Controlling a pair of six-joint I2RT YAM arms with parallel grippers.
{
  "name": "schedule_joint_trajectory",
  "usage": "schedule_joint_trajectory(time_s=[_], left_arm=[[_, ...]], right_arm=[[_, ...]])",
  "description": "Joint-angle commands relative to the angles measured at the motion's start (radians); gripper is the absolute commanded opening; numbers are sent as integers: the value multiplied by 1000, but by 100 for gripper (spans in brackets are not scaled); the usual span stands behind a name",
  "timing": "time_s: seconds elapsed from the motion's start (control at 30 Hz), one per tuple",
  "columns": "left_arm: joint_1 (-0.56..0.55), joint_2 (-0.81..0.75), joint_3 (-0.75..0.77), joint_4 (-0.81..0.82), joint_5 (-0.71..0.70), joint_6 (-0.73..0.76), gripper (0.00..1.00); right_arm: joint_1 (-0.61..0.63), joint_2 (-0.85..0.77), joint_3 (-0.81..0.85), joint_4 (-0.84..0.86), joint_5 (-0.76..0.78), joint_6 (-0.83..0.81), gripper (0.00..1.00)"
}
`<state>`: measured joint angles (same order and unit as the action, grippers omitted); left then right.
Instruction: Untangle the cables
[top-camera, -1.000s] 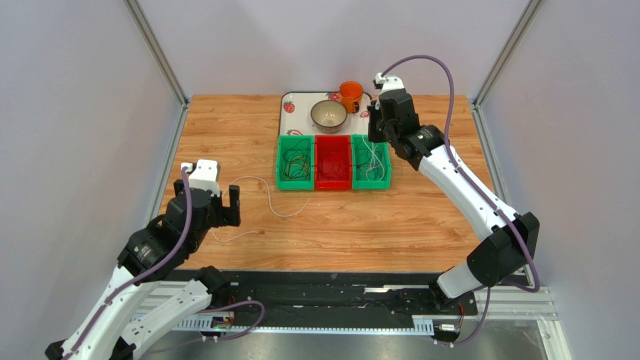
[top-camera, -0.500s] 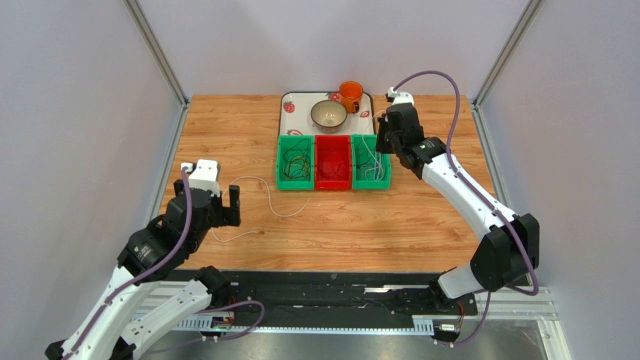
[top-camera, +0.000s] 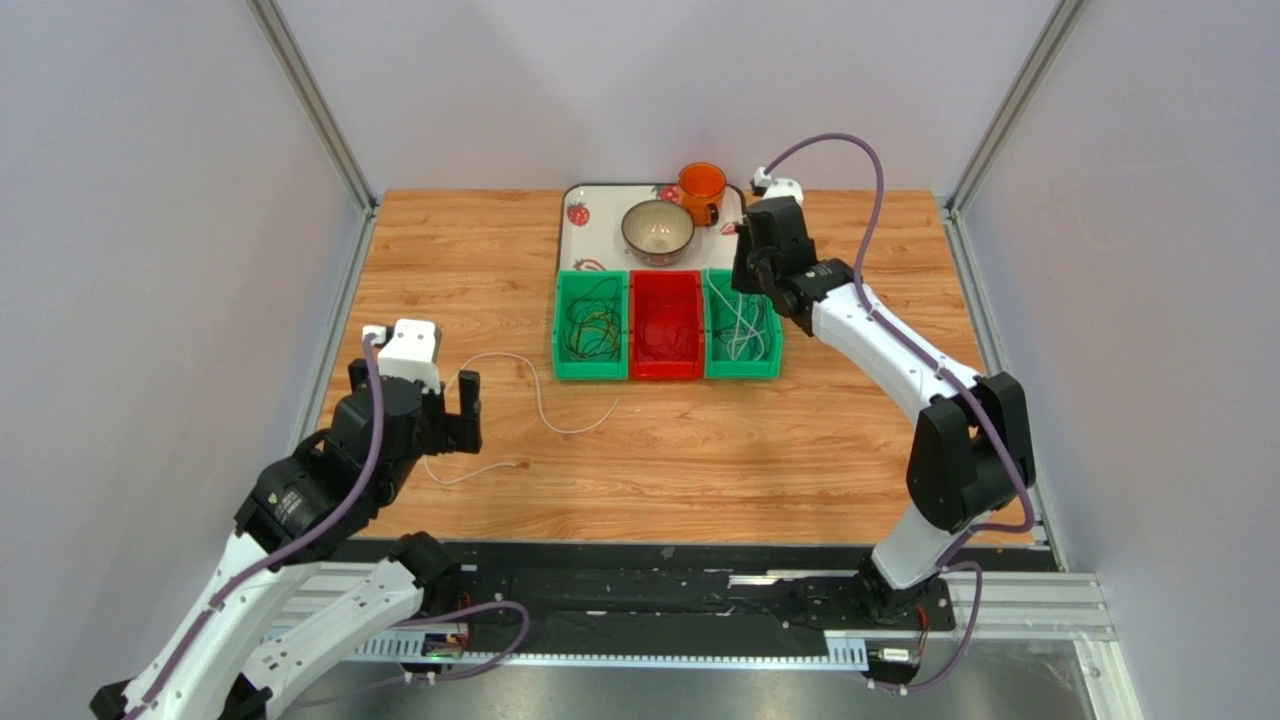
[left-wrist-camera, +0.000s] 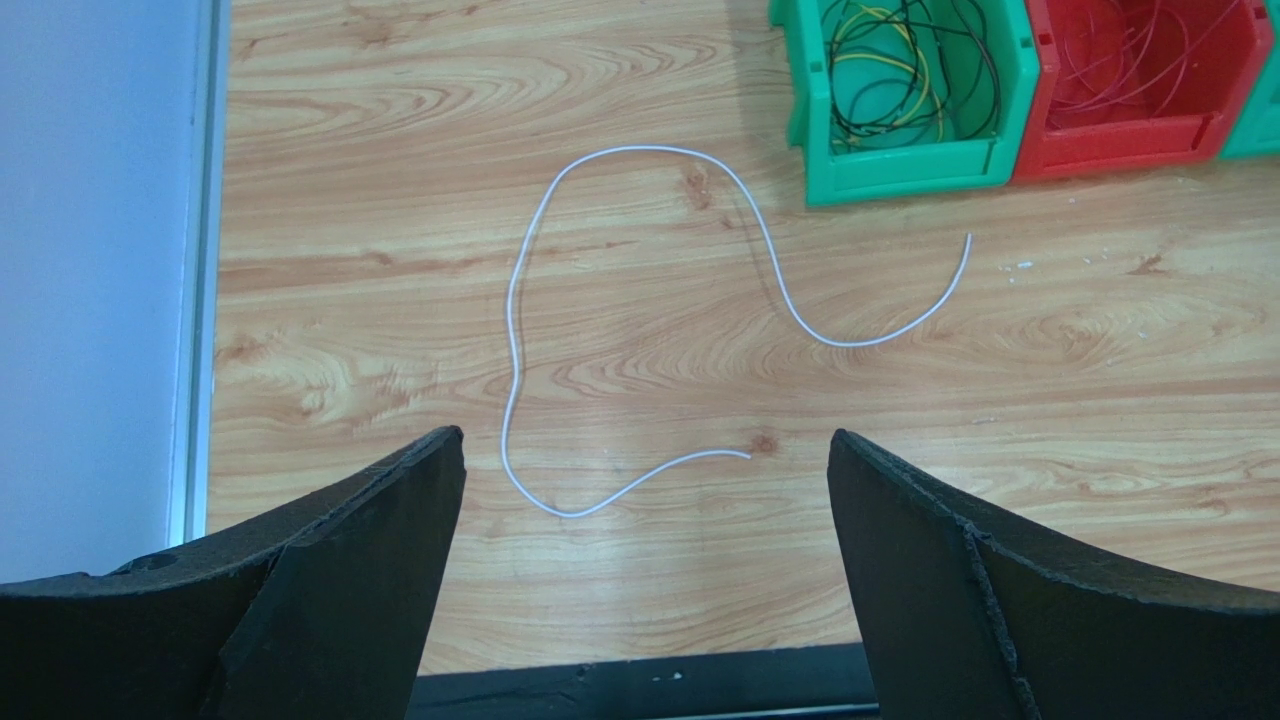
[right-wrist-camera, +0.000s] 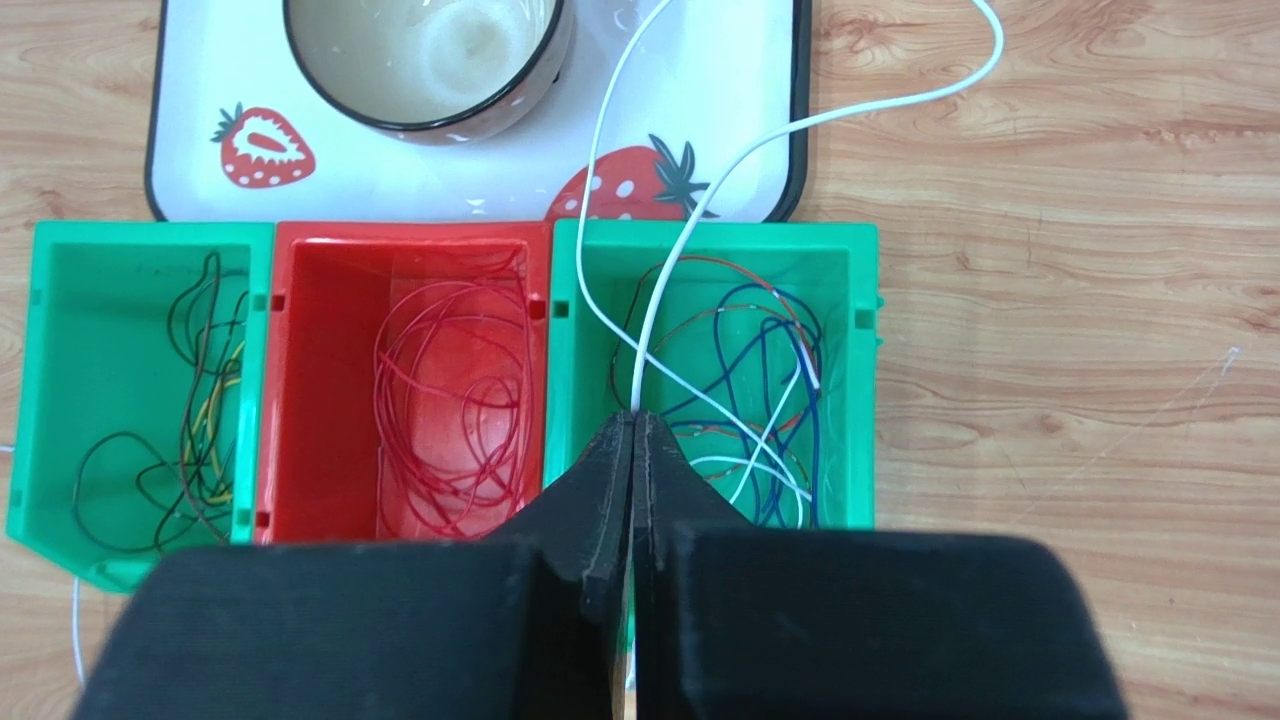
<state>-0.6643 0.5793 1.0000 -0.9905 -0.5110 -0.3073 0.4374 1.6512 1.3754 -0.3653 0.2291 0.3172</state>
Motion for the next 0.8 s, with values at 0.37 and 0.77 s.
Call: schedule_joint_trajectory(time_s=[0.37,0.77], left_arm=[[2,2,-4,30,6,22,98],[3,-7,-4,27,2,17,98]], right_arm=[[-17,51,-159,152,50,138,0],[-14,218,-66,-6,-100,218,0]])
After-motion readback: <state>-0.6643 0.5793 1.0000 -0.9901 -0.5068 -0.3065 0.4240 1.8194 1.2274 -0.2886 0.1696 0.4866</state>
